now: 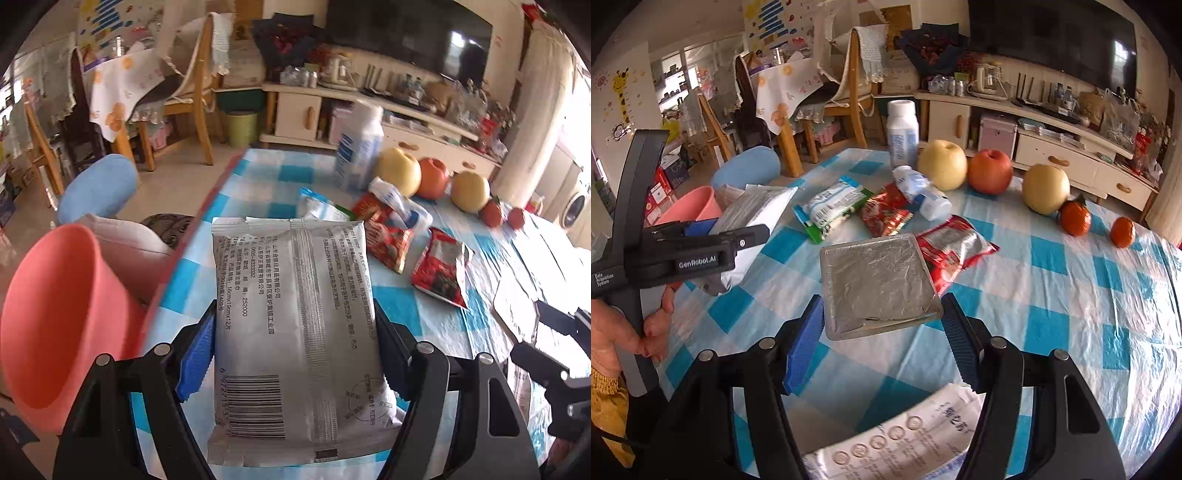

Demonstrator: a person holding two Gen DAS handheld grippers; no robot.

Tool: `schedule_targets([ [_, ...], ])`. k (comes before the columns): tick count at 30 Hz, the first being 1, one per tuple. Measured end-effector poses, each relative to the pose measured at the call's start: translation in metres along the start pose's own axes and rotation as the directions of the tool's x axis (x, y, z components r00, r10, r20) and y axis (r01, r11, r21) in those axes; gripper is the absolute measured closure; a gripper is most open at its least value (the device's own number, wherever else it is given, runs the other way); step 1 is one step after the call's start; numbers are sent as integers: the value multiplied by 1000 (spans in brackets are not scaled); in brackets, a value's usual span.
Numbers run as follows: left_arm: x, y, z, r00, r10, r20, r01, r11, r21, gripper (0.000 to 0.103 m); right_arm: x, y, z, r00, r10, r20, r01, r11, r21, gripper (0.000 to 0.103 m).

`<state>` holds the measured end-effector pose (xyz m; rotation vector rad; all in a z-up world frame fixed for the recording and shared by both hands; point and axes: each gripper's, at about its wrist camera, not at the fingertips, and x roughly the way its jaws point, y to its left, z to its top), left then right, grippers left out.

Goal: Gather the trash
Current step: 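Carry both items over the pink bucket and open both grippers to drop them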

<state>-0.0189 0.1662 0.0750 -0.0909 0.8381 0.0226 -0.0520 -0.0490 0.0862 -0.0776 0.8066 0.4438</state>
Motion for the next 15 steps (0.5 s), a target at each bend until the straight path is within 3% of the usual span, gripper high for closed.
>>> schedule_targets([
  [7, -35, 95, 12, 983, 168, 77, -150, 969, -198, 27, 16, 85, 37, 997, 73, 14, -70, 987, -146, 38],
  [12, -50, 161, 7, 952, 301, 56, -267, 906, -327, 27, 41, 154, 63, 992, 128, 1, -123, 957, -262, 38],
  [15, -56, 193, 4, 938, 343, 39, -303, 872, -384, 27, 57, 195, 75, 988, 154, -9, -148, 931, -333, 38],
])
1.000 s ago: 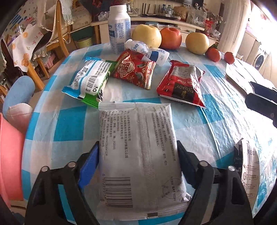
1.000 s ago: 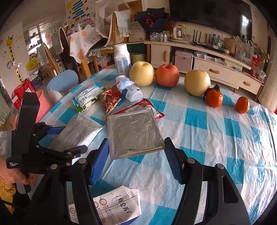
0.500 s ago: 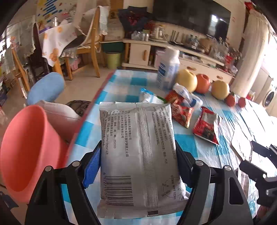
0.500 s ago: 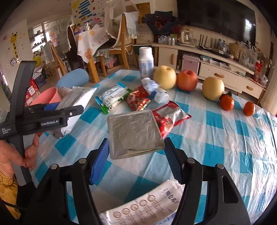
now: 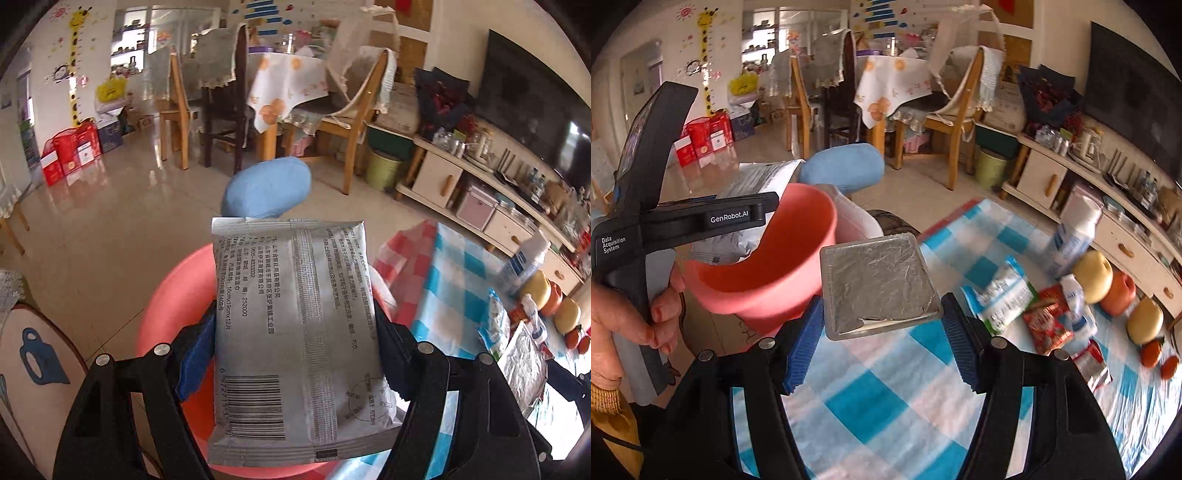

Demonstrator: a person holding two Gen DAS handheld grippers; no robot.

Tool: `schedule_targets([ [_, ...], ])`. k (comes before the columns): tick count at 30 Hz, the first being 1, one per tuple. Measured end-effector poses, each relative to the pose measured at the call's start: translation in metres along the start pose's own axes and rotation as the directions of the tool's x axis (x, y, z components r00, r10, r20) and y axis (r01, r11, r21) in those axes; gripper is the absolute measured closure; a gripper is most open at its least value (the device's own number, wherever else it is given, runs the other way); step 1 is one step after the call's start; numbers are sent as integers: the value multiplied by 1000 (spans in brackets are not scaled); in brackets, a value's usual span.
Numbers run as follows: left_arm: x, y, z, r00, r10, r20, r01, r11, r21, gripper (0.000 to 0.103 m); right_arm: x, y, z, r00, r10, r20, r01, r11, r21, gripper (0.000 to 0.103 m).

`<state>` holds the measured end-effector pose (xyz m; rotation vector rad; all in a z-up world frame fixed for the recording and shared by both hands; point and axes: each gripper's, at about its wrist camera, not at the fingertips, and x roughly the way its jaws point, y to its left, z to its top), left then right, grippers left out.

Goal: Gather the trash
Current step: 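Carry both items over the pink bucket and open both grippers to drop them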

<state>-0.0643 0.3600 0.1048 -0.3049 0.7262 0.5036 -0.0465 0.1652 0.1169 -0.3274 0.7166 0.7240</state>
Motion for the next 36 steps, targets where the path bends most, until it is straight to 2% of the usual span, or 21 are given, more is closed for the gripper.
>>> schedule_targets([
  [5, 10, 42, 10, 998, 70, -10, -70, 994, -78, 27, 33, 43, 31, 1000, 27, -6, -28, 993, -114, 38],
  [13, 25, 72, 14, 997, 67, -44, -73, 985, -155, 26, 83, 89, 49, 997, 44, -70, -60, 967, -246, 37],
  [15, 28, 73, 14, 997, 61, -54, -69, 985, -160, 25, 91, 94, 49, 995, 25, -93, -49, 964, -263, 25],
  [17, 29, 69, 14, 997, 55, -55, -63, 986, -156, 20, 90, 95, 48, 996, 22, -82, -42, 967, -252, 19],
  [20, 24, 62, 13, 999, 44, -32, -48, 988, -149, 12, 84, 91, 44, 998, 2, -64, -17, 972, -232, 16],
  [27, 21, 36, 10, 999, -34, -34, 30, 994, -104, 12, 55, 64, 29, 995, -100, -15, 96, 983, -157, 12],
  [36, 12, -8, 2, 992, -123, -28, 123, 992, 2, 12, 20, 17, -1, 986, -166, 0, 165, 986, -32, 11],
])
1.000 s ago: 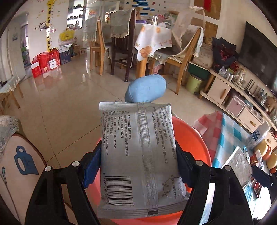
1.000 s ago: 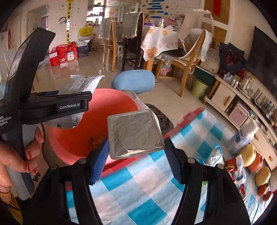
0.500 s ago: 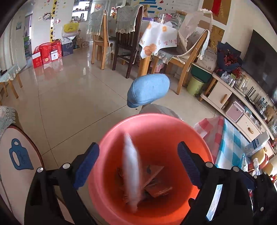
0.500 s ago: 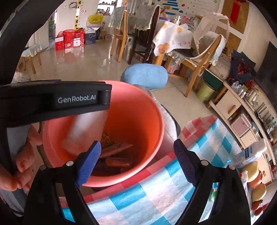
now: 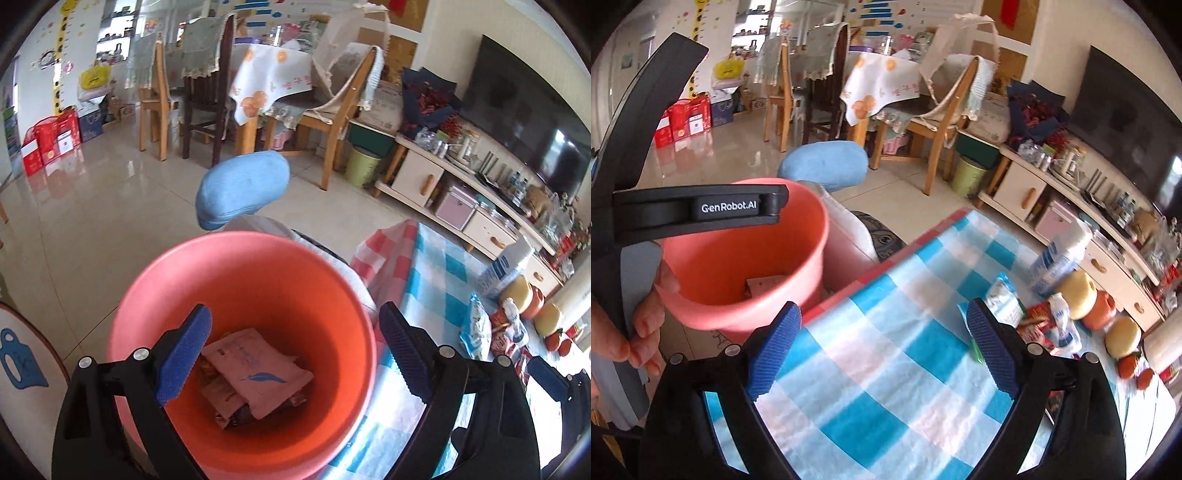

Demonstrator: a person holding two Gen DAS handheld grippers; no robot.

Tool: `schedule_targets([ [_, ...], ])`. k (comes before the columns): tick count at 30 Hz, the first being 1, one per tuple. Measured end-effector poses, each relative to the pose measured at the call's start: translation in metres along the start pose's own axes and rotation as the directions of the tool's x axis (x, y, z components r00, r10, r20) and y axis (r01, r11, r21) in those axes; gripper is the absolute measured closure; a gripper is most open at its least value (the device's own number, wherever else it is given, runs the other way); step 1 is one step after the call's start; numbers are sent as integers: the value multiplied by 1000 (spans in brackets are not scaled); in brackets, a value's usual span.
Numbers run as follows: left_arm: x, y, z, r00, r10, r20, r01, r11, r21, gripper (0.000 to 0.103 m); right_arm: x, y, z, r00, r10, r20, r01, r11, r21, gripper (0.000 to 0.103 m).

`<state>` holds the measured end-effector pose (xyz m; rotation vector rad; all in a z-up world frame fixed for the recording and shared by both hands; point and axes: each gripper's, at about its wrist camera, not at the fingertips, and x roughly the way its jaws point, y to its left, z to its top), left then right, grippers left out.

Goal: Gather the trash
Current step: 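Carry both items over the pink bucket and open both grippers to drop them, then return both tools to the table toward the green-and-white snack bag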

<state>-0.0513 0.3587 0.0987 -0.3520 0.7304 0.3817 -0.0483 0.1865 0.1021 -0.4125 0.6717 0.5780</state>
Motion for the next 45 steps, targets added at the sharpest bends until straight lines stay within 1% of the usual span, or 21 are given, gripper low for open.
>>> schedule_targets([
  [5, 0, -23, -5, 999, -46, -18, 46, 999, 20, 12, -16, -26, -18, 999, -40, 5, 40, 998, 46, 11],
  [14, 1, -62, -16, 998, -63, -25, 65, 992, 105, 12, -41, -66, -47, 996, -87, 5, 86, 990, 110, 11],
  [22, 0, -105, -30, 994, -105, -35, 110, 972, 208, 12, -57, -96, -70, 992, -125, 0, 124, 982, 145, 11],
  [29, 0, -143, -46, 989, -139, -49, 147, 945, 293, 12, -63, -123, -92, 989, -147, -7, 146, 972, 186, 11],
  [40, 7, -192, -68, 989, -128, -68, 145, 887, 439, 12, -60, -160, -117, 985, -171, -18, 170, 955, 243, 11],
  [45, 14, -211, -77, 990, -120, -77, 143, 859, 493, 12, -53, -179, -125, 986, -163, -36, 166, 947, 274, 11],
])
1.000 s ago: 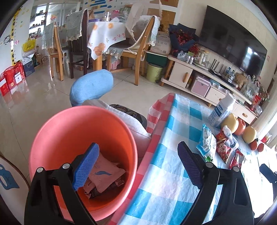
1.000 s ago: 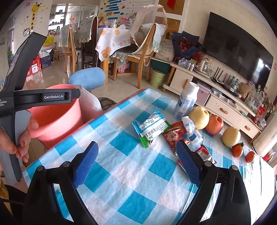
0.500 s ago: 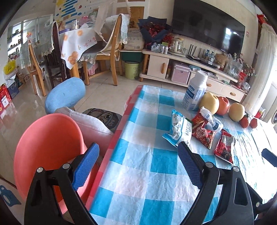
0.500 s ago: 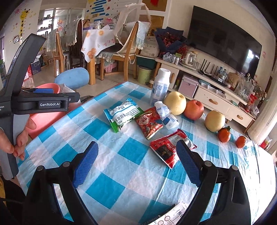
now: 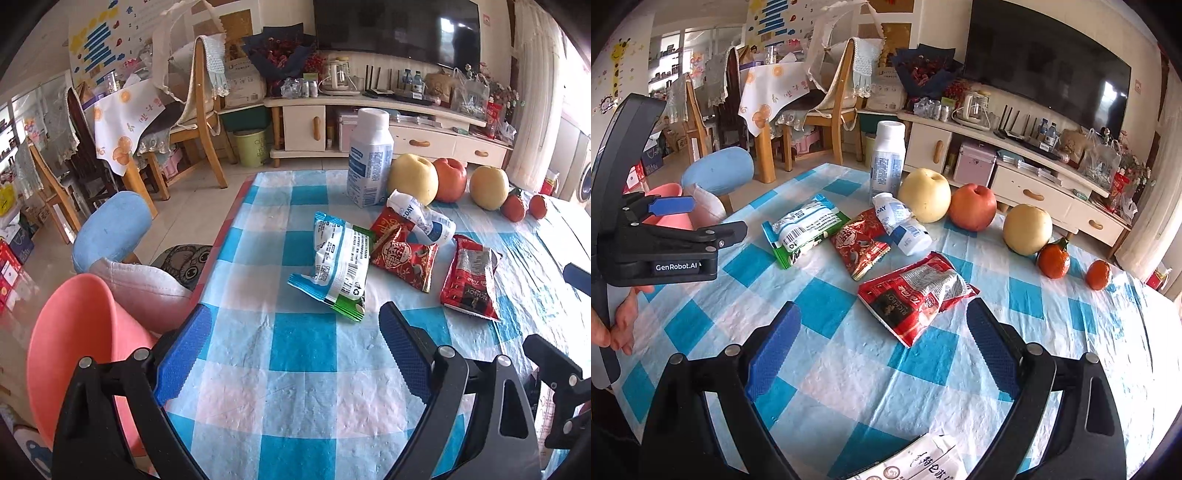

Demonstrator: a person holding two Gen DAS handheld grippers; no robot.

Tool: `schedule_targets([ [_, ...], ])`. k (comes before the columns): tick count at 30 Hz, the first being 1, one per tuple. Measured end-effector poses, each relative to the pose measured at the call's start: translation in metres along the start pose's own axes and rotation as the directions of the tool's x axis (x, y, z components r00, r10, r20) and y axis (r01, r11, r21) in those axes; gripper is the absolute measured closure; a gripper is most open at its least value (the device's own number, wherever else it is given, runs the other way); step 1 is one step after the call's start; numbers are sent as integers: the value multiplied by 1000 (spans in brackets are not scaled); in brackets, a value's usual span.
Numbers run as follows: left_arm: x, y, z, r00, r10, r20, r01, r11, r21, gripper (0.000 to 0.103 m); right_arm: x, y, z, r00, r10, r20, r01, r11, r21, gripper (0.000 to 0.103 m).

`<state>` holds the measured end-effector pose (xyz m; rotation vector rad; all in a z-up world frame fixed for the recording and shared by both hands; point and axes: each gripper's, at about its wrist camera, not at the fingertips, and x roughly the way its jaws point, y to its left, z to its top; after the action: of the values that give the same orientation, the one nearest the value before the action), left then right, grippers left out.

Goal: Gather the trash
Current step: 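Return both tools to the table toward the green-and-white snack bag, then grasp the green-and-white snack bag with the left gripper while the right gripper grasps the red RICHBOY bag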

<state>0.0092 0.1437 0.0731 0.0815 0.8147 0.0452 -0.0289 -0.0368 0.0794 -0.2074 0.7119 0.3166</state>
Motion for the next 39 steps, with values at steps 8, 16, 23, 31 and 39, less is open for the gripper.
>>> schedule_targets([
  [8, 23, -17, 6, 1000, 1, -28, 1, 998, 67, 12, 23, -39, -3, 997, 47, -59, -43, 997, 68, 11],
  [16, 56, -20, 11, 997, 1, -71, 4, 998, 67, 12, 55, -92, -9, 971, 201, -129, -164, 954, 253, 11],
  [23, 81, -29, 18, 996, 2, -93, 9, 994, 110, 12, 75, -105, -5, 943, 297, -152, -236, 916, 324, 11],
  [31, 106, -25, 28, 992, -2, -126, 13, 996, 91, 16, 95, -97, 0, 914, 361, -188, -289, 901, 322, 11],
  [39, 115, -36, 30, 992, -8, -127, 21, 995, 101, 35, 105, -95, 3, 920, 337, -198, -268, 913, 307, 12],
])
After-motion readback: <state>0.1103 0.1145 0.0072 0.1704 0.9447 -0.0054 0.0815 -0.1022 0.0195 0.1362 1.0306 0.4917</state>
